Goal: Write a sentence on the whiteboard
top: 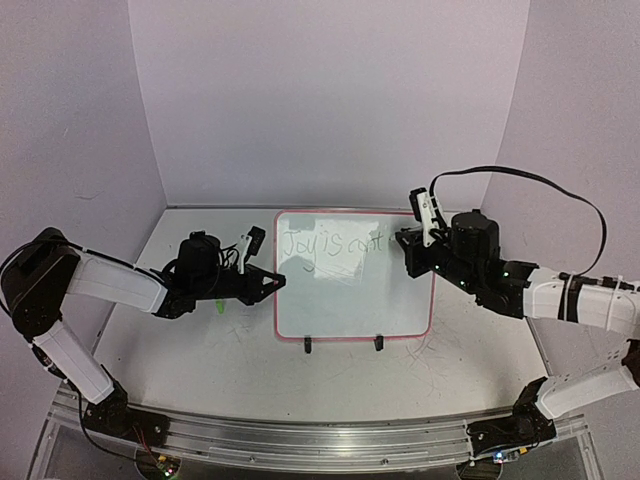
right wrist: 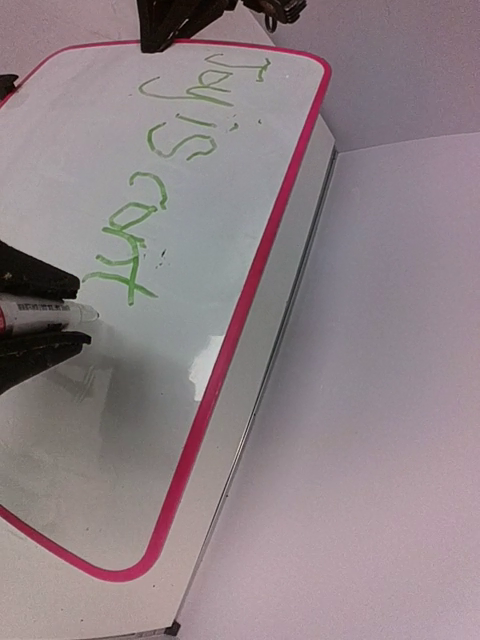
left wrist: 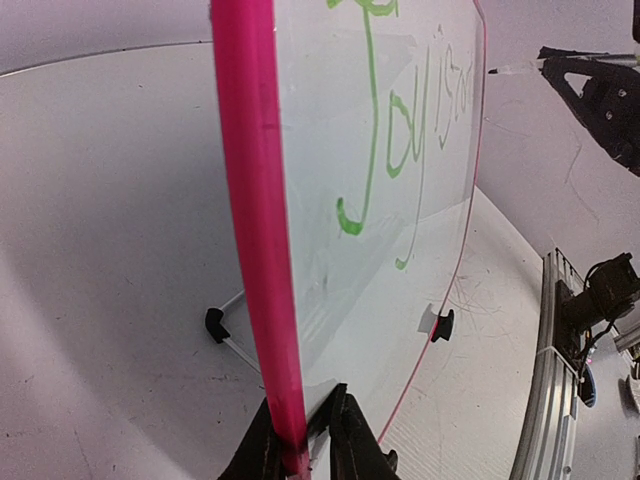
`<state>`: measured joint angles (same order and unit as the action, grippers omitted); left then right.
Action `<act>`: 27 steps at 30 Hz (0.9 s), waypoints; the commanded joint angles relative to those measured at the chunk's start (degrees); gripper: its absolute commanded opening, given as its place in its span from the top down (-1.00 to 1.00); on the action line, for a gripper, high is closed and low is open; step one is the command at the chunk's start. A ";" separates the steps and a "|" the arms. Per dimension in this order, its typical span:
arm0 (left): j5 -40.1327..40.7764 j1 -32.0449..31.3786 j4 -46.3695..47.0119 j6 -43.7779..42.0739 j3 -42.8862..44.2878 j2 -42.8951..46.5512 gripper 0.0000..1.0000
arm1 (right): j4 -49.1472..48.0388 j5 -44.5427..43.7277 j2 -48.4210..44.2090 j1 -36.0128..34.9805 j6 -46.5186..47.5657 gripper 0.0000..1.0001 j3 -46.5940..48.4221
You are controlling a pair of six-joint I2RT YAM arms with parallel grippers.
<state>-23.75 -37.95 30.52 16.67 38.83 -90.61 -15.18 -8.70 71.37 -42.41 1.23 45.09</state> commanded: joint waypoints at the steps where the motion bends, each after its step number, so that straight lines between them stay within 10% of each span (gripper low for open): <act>1: 8.24 -0.02 -1.93 -3.17 -1.43 -0.81 1.00 | -3.17 -2.94 0.70 0.12 -1.68 1.00 0.07; 27: 7.51 -0.47 -1.21 -3.42 -1.66 -0.94 1.00 | -3.75 0.51 5.27 0.60 -2.60 1.00 1.82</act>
<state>-23.42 -38.33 31.77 16.69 38.11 -90.59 -18.34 -9.58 75.14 -42.11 -1.30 45.15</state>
